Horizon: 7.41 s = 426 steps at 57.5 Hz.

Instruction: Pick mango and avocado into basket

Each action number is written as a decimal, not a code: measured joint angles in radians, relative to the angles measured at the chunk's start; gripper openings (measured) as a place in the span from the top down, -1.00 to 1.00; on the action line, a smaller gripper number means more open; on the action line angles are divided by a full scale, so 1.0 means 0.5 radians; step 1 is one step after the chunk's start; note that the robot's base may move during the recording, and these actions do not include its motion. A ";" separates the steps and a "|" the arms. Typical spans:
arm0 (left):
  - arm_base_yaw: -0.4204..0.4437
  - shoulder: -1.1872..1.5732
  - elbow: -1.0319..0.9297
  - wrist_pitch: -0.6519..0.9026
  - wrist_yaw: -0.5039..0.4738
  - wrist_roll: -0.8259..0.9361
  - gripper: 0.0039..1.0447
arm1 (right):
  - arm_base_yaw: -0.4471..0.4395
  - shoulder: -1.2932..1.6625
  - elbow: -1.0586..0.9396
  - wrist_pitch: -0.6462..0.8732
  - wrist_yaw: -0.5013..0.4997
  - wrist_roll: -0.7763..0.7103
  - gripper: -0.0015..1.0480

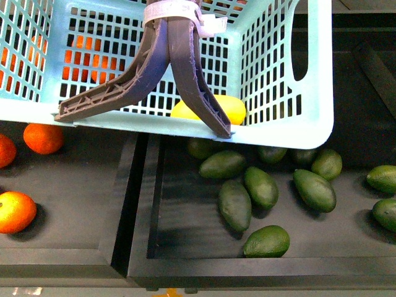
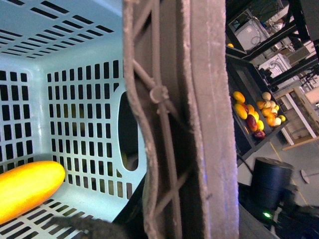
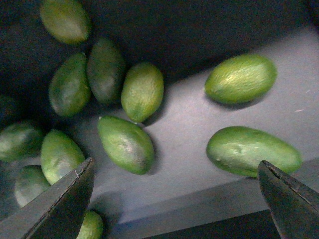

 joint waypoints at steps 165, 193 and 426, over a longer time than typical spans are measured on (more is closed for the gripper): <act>-0.003 0.000 0.000 0.000 0.012 -0.002 0.73 | 1.104 -0.545 0.565 0.028 0.103 0.905 -0.66; -0.003 0.000 -0.002 0.000 0.007 -0.009 0.73 | 0.631 -1.540 -0.343 0.433 0.471 -0.116 -0.49; 0.002 0.003 -0.005 0.000 0.022 -0.002 0.74 | 0.387 -3.689 -1.215 -0.748 0.195 -0.453 -0.83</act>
